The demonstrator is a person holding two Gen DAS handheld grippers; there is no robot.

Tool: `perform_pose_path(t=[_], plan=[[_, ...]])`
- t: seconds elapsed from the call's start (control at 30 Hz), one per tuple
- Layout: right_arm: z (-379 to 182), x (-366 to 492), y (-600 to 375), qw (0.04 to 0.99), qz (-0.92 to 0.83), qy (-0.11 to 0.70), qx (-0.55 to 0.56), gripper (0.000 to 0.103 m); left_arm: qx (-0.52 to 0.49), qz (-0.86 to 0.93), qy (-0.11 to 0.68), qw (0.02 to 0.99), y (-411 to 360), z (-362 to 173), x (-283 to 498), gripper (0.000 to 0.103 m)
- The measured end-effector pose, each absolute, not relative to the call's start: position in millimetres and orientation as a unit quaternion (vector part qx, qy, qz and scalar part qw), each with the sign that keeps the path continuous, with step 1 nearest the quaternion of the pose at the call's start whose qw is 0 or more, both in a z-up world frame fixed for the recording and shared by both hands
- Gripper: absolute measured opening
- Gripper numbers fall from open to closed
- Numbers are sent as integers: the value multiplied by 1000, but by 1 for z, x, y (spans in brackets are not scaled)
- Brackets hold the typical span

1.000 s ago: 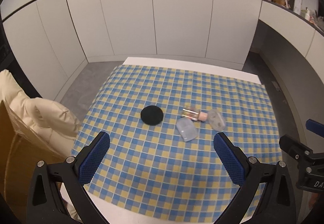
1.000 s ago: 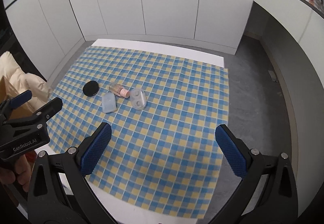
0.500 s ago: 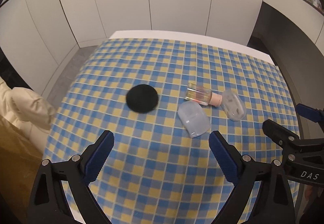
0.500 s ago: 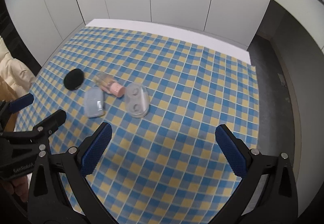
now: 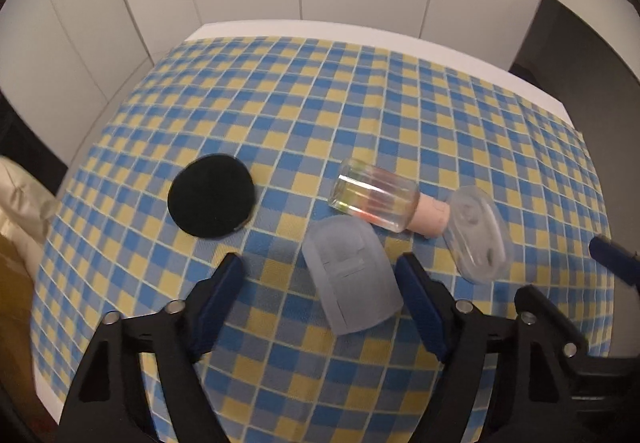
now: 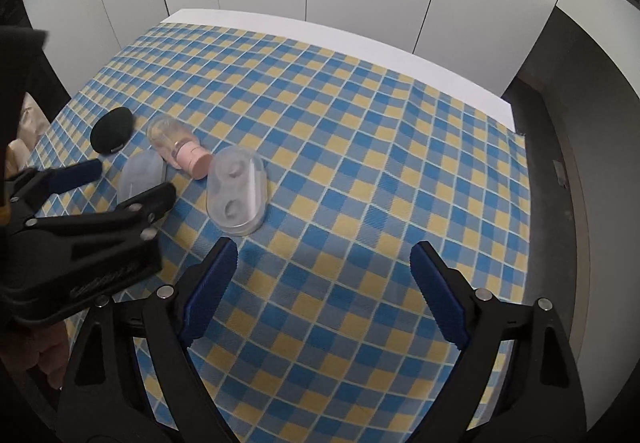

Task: Organize objects
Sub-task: 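Grasp the clear lidded container with the right tool while the left tool grasps the clear case, then lift the clear container and clear case off the tablecloth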

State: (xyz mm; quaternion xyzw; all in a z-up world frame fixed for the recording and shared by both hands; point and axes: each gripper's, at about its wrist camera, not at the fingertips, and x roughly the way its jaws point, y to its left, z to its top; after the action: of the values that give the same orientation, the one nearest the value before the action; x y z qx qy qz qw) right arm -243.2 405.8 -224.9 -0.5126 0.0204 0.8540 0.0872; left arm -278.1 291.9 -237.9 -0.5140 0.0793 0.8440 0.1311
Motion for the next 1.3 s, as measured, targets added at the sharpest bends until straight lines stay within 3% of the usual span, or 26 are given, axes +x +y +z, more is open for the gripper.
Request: perform_pose_path(t=[0.07,0.13,0.17,0.3,0.37,0.4,0.43,0.5,0.8,1.3], plan=[[-228,-246,405,79,852,35,-516,89,-510,846,83,132,290,-236,-277,63],[-231,-250,400,68,854,38,-515,89,-509,844,89,142,286,-234,-275,41],[-232,-253,397,63,855,38,-513,89,-509,844,93,145,285,-233,-274,37],[-237,-265,386,52,861,43,-505,89,-504,847,93,141,274,-233,-275,35],[-242,-273,382,52,861,44,-504,84,-500,849,103,139,270,-231,-274,35],[-245,-276,380,52,860,42,-505,75,-499,849,106,140,269,-231,-273,35],[-244,-278,377,57,865,30,-498,58,-500,848,107,140,268,-231,-273,35],[-242,-281,371,47,868,21,-494,40,-502,846,108,142,268,-232,-276,35],[-224,-277,370,47,866,49,-496,40,-499,848,98,152,263,-211,-269,35],[-148,-212,365,60,877,63,-473,40,-465,863,91,178,261,-123,-231,35]])
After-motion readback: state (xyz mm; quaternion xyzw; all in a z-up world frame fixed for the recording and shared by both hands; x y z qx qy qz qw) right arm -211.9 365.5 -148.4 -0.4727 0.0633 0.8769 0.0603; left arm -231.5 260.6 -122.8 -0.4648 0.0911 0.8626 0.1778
